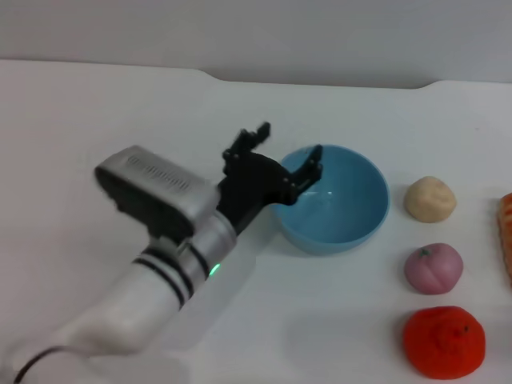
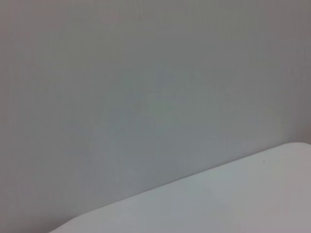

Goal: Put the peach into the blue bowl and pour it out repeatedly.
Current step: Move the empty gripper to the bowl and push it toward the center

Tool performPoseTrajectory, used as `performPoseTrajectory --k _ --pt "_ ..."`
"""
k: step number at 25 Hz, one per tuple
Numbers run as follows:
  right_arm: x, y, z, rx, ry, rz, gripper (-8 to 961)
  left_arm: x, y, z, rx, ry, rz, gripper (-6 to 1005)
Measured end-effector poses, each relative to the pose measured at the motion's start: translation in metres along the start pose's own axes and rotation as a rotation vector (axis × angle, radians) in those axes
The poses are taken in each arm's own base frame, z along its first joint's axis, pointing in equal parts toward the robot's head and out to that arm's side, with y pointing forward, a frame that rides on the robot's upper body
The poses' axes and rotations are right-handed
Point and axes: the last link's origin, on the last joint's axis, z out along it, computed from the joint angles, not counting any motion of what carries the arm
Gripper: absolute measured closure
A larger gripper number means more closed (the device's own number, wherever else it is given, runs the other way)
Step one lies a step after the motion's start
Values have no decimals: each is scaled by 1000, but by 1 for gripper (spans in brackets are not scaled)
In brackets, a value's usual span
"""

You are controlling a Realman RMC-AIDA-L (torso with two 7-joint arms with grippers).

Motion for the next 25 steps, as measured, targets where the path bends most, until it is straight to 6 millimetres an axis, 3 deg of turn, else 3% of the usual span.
performPoseTrajectory --k 8,13,17,20,25 --pt "1 1 0 0 1 2 284 32 7 40 -104 -271 -89 186" --pt "1 1 -1 0 2 3 284 46 -5 50 -126 -396 -87 187" --pt "1 1 0 0 2 2 285 64 -35 56 -87 -419 -61 187" --pt "1 1 0 0 2 3 285 64 -54 58 -70 -491 -76 187" --pt "-2 2 3 -7 -3 -1 285 54 -59 56 -70 -560 -97 186"
